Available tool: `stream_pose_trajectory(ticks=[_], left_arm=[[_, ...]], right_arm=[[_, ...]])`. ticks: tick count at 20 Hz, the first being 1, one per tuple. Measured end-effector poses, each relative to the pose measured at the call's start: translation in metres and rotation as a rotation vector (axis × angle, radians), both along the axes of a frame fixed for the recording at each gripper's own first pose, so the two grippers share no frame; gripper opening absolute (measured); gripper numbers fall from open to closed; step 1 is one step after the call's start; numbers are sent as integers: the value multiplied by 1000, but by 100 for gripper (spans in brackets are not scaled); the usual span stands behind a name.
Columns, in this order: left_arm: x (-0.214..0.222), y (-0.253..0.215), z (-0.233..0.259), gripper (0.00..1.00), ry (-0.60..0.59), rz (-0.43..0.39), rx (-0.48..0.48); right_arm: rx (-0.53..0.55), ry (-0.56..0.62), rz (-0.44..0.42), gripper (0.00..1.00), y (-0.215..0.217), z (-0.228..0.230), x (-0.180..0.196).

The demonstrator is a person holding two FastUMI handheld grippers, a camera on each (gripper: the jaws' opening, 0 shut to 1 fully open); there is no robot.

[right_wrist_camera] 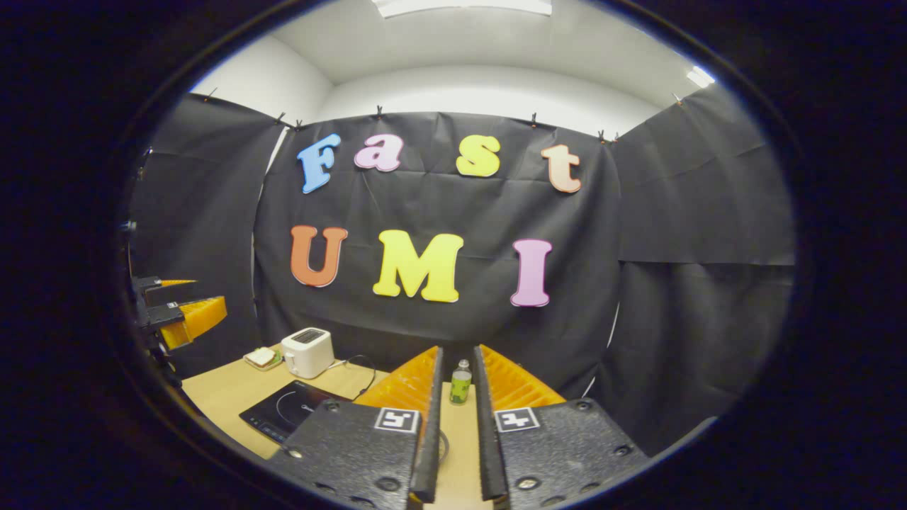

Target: First push the handle of the pot to place it horizontally, then grasp the pot with both hands and set it on the induction cooktop.

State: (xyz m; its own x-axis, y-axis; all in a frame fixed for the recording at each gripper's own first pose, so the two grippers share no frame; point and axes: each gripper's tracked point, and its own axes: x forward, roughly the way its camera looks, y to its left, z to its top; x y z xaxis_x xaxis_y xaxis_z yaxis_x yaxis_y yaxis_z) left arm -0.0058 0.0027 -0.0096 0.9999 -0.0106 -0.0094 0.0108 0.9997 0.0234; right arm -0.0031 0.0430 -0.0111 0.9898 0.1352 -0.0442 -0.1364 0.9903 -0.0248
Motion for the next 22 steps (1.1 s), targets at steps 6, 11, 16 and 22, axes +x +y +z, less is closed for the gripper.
stream_pose_trajectory(ticks=[6,11,16,22], left_arm=[[3,1,-7,96,10,18,-2],[2,1,-13,96,16,31,-4],[2,4,-11,96,2,46,-11],[-1,9,-14,96,9,77,-19]], right_arm=[[86,153,123,4,33,-52,12],[43,267,177,4,54,-120,22],[-22,461,242,4,86,-233,18],[-67,676,307,0,107,-336,-4]])
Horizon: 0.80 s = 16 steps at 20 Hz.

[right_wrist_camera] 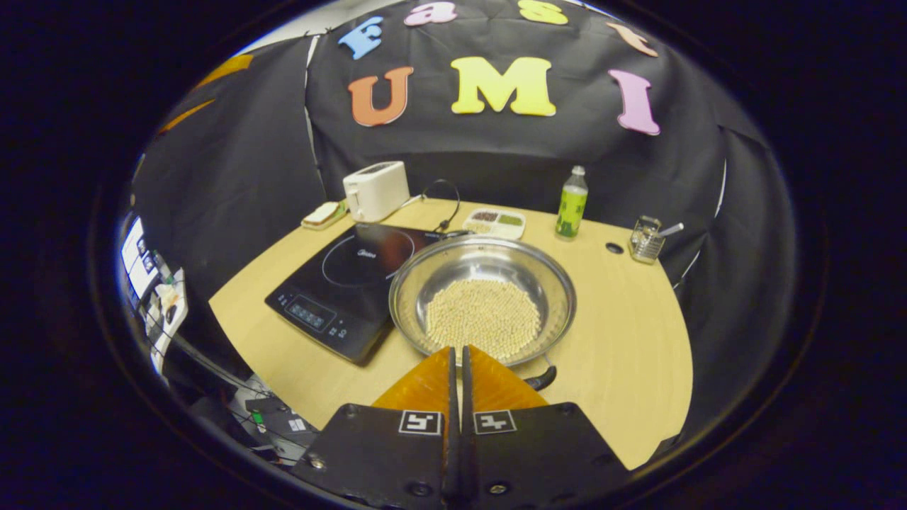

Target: First push the handle of the pot to place it horizontally, then grasp the pot with both hands and set it on the induction cooktop.

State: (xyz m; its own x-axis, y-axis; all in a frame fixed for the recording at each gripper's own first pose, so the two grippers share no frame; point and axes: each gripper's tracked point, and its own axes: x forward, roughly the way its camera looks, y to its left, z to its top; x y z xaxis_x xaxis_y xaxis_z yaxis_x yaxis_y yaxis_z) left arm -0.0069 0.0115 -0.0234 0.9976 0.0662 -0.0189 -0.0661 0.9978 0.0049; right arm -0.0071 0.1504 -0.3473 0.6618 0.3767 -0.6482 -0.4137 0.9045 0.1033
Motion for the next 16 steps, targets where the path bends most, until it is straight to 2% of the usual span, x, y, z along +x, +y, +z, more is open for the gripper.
stream_pose_trajectory(ticks=[1,2,3,7,9,10,16], left_arm=[[0,0,0,96,1,2,-1],[-1,0,0,96,4,6,-1],[-1,2,-1,96,8,11,1],[-2,5,-1,96,14,38,-2],[-3,5,-3,100,19,46,-2],[-4,6,-3,96,23,50,1],[-6,13,-7,96,41,75,12]], right_arm=[[-14,22,7,4,1,-12,0],[-30,40,12,0,1,-22,0],[-42,61,14,4,0,-32,-2],[-57,116,12,0,0,-58,0],[-64,124,17,0,2,-65,2],[-68,128,18,0,2,-68,4],[-52,154,-5,0,-6,-75,15]])
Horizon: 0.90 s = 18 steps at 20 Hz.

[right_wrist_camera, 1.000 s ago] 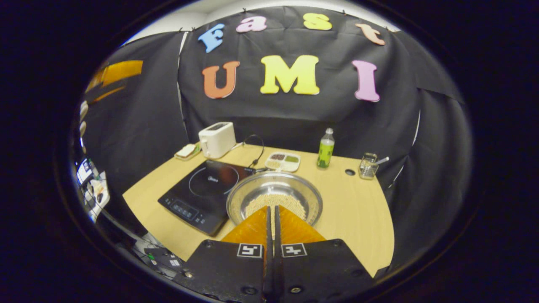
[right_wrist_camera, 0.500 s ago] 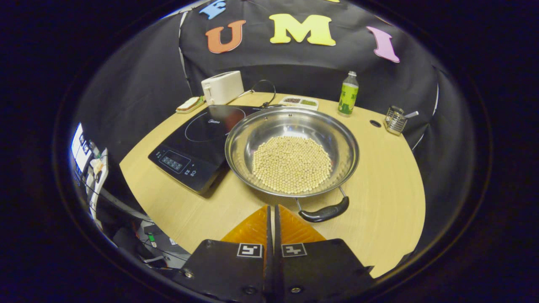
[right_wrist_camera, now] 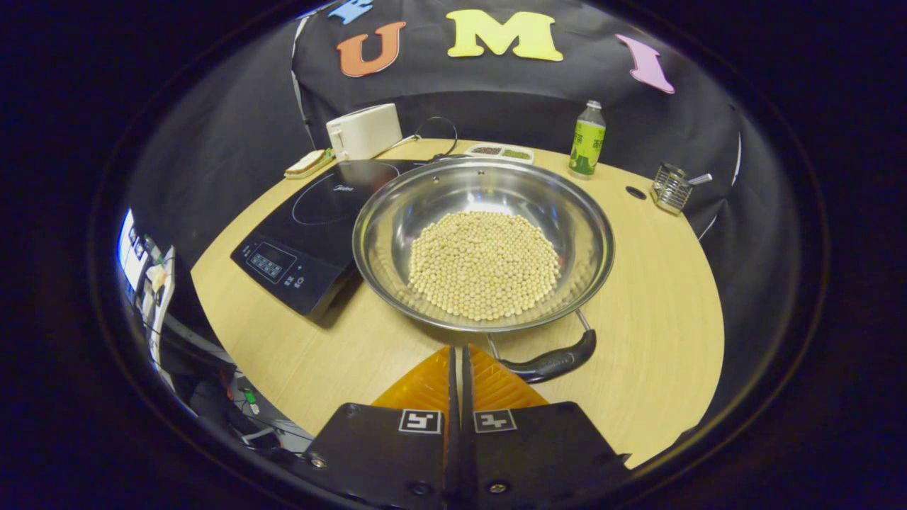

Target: First push the handle of the pot to place it horizontally, then grasp the pot with both hands and set it on the induction cooktop.

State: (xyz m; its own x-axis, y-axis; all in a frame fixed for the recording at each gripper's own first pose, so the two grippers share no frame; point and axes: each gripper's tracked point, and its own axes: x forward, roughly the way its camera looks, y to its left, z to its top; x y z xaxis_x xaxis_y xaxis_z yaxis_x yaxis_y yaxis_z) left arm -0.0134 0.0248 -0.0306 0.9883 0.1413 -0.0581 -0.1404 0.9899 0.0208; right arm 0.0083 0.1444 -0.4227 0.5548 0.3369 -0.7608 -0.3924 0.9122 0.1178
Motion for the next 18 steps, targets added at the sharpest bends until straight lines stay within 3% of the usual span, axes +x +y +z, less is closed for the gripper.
stream_pose_trajectory(ticks=[18], left_arm=[[5,-13,-7,96,40,26,-1]], right_arm=[[57,16,-24,4,-33,-5,17]])
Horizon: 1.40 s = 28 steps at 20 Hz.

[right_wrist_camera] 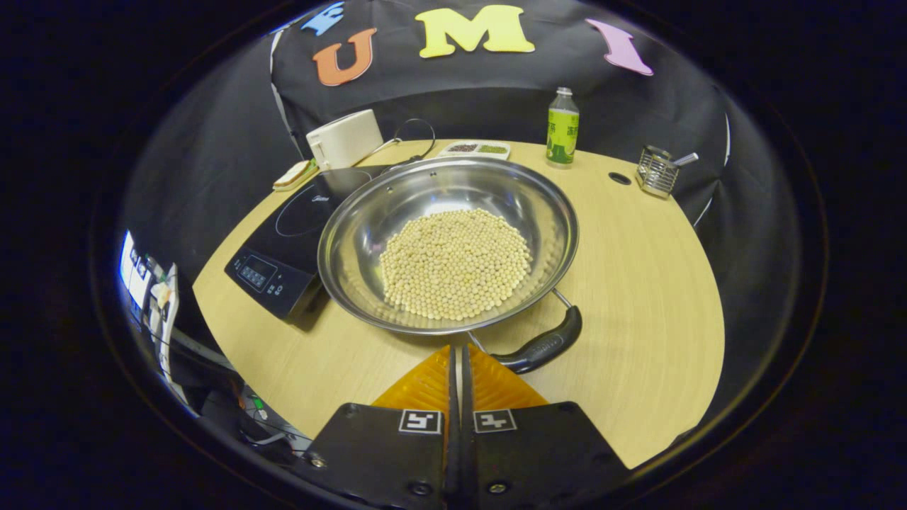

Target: First push the handle of the pot to place it horizontally, then grasp the pot with both hands and set it on the induction cooktop.

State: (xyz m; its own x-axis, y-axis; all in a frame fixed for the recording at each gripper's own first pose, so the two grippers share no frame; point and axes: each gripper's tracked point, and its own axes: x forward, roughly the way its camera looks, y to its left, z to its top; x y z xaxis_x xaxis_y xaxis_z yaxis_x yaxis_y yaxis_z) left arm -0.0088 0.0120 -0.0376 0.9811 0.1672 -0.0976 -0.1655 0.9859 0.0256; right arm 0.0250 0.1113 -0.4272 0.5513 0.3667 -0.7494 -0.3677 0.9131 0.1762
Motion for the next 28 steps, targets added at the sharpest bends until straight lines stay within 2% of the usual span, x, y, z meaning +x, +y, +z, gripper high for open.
stream_pose_trajectory(ticks=[1,2,5,9,28], left_arm=[[-1,-2,-2,96,11,13,0],[-3,-5,-3,96,18,22,-4],[-6,-18,-6,96,38,36,-13],[-11,-27,-6,96,41,69,-40],[-23,-59,-3,96,67,222,-8]], right_arm=[[2,4,6,0,-4,-1,1],[2,5,11,4,-8,-1,2],[11,9,30,1,-19,-2,11],[19,7,41,4,-35,-3,26],[31,-2,91,4,-85,-9,90]])
